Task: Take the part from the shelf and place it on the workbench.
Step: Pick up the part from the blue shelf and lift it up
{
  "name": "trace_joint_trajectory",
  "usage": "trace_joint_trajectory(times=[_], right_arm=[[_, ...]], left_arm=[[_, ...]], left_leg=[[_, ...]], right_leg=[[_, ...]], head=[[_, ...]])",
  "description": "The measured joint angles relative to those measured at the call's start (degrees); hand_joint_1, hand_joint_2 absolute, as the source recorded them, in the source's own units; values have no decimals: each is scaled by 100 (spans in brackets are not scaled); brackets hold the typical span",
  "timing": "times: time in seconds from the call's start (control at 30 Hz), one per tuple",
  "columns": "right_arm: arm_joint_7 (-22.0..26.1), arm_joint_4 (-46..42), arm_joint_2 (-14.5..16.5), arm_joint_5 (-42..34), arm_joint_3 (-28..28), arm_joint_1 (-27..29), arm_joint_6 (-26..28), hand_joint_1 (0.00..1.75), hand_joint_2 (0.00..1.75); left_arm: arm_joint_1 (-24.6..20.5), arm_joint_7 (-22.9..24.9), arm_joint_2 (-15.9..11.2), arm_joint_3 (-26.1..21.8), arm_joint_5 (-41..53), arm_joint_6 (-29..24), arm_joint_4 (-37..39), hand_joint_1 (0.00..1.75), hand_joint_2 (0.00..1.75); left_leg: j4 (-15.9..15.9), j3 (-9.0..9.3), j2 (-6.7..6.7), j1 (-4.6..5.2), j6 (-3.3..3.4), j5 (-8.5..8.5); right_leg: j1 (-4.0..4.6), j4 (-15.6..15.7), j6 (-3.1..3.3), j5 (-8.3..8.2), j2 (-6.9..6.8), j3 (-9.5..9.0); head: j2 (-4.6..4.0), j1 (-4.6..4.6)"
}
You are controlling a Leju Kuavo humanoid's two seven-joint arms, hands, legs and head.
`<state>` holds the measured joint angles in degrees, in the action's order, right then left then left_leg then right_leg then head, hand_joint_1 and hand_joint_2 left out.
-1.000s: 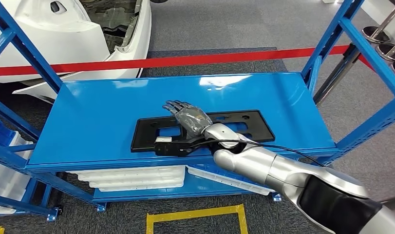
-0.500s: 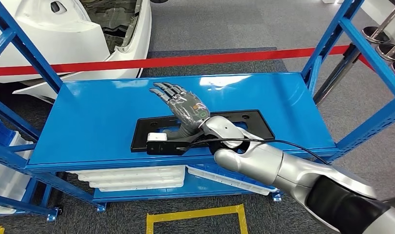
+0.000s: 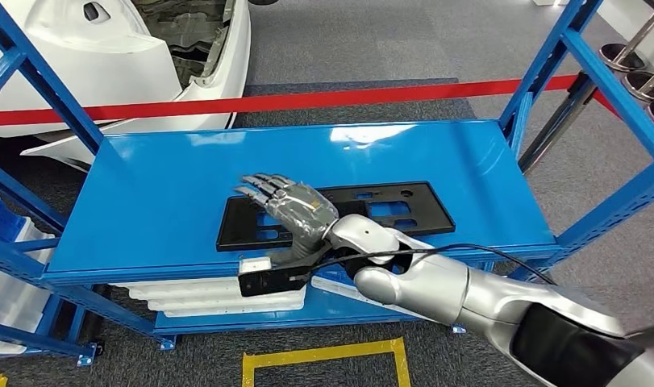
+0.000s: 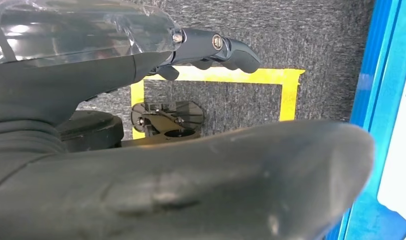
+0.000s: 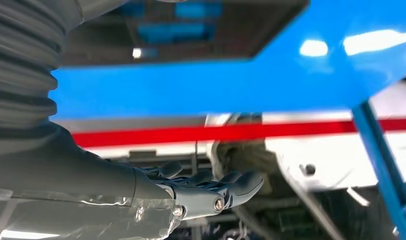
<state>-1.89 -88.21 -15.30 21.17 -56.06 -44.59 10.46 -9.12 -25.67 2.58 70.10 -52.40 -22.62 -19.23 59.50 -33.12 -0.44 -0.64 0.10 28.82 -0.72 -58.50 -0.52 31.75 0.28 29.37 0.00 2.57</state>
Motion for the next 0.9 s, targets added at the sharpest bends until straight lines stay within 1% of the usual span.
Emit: trace_joint_trajectory(times=[0.13,0.5,0.9], right_arm=[[53,0,-1,-35,-89,184,-7,0,175],[-45,0,-57,0,-143,497,-28,0,175],[-425,0,-269,191,-94,722,-240,0,175]], left_arm=[[-1,21,0,0,-40,-33,0,0,0],[-18,13,0,0,10,-19,0,0,0],[-53,64,0,0,120,103,0,0,0]], left_leg=[[0,0,0,0,0,0],[-1,2,1,0,0,0],[0,5,2,0,0,0]], right_leg=[[0,0,1,0,0,0],[-1,0,1,0,1,0],[-1,0,1,0,1,0]], head=[[0,1],[0,0],[0,-1]])
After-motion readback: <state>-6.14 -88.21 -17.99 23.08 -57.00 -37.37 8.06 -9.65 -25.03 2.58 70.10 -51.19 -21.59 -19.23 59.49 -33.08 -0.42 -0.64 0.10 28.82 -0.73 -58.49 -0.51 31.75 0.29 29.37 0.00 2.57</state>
